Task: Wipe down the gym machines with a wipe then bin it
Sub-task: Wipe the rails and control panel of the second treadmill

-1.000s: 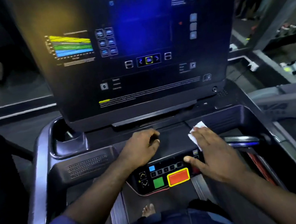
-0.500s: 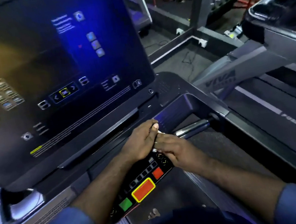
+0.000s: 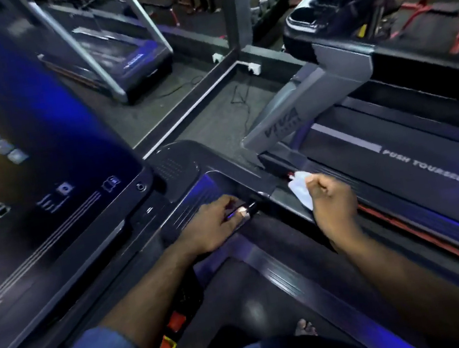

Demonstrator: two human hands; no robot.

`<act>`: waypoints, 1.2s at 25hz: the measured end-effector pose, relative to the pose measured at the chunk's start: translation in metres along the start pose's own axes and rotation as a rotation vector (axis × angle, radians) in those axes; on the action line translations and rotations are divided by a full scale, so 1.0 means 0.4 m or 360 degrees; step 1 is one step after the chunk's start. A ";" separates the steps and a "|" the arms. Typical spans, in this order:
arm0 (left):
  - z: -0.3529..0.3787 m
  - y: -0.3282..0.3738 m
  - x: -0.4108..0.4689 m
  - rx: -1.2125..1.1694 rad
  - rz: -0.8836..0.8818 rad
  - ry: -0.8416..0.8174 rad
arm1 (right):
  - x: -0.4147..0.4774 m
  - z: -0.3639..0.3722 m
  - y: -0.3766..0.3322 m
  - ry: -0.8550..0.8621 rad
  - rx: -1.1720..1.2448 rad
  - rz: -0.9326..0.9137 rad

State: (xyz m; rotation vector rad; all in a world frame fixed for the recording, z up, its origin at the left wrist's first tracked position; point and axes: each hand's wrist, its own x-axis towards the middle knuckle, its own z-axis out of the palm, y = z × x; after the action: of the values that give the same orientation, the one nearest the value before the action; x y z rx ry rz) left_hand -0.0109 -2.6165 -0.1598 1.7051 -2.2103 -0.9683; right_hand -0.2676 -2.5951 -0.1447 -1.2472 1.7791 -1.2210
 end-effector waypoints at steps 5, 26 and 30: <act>0.041 0.033 0.119 0.0304 0.0173 -0.0059 | -0.015 -0.025 0.234 -0.0383 -0.1090 -0.0850; 0.100 0.057 0.473 0.0462 0.0831 -0.0213 | -0.045 0.218 0.160 -0.0208 -0.1536 -0.0343; 0.100 0.061 0.469 0.0411 0.0724 -0.0169 | -0.065 0.203 0.172 -0.0328 -0.1640 -0.0532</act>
State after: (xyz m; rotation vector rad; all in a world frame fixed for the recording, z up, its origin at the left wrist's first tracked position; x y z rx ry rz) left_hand -0.1115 -2.7703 -0.2203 1.1612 -2.7212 -0.6968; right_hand -0.2114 -2.5889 -0.2386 -2.1954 2.1466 -0.2107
